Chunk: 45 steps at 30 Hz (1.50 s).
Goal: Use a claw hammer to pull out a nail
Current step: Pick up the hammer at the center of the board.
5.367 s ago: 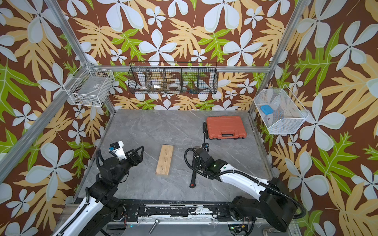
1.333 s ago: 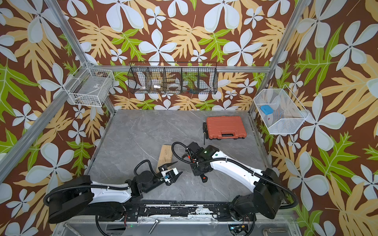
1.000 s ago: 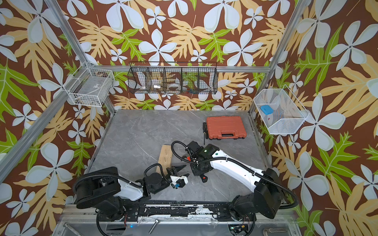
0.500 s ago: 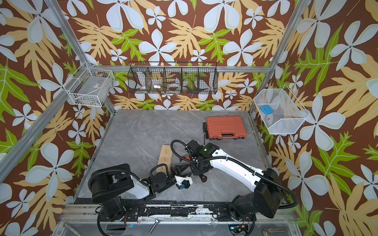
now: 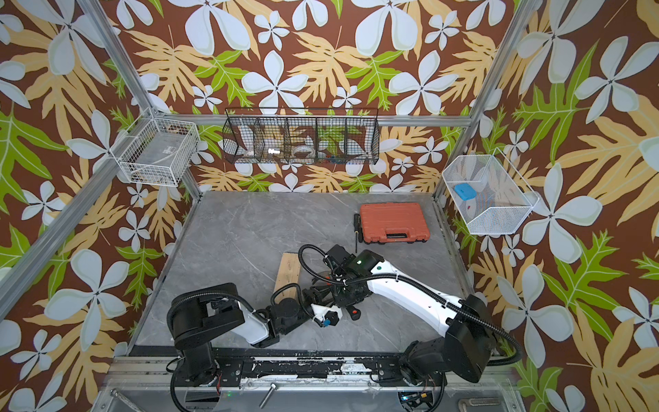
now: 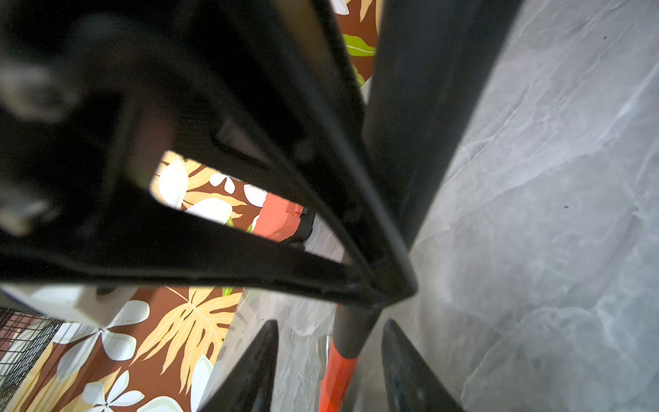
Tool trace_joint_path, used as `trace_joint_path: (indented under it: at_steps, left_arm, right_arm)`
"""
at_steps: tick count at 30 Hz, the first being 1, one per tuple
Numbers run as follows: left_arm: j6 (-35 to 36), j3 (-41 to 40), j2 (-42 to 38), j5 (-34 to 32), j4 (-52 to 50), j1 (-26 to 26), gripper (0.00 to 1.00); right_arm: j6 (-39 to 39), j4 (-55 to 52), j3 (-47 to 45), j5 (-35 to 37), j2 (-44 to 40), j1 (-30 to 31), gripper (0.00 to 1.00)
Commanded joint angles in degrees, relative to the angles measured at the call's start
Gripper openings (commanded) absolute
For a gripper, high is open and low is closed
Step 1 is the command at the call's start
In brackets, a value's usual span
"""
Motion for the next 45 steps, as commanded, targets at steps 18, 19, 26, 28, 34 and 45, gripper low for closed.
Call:
trace_joint_path:
  at_steps: [18,19,26,28,34,45]
  left_arm:
    - [2.81,-0.13,1.13,-3.24,8.04,-1.04,0.24]
    - [2.78,-0.28,1.01,-3.18,8.07,-1.04,0.23]
    - [3.04,-1.53,-0.31,-3.73,8.64,-1.84,0.17]
    - [2.91,-2.06,-0.93,-3.92,8.9,-2.0,0.15]
    - [1.77,-3.56,-3.26,-3.95,9.05,-2.92,0.09]
    - [-7.12,-4.56,-10.72,1.73,2.28,-3.15,0.01]
  right_arm:
    - [0.64,0.6,1.52,-3.54,-1.23,-0.06,0.21]
    - [0.57,0.51,1.87,-3.31,-1.23,-0.01,0.23]
    - [-0.87,3.08,5.38,-2.65,-1.91,-0.01,0.5]
    - [-0.83,4.08,6.48,-1.77,-1.93,-0.03,0.56]
    - [-0.89,11.3,8.31,0.98,-4.07,-0.06,0.7]
    - [-17.39,28.98,5.02,9.41,-21.62,-0.14,0.8]
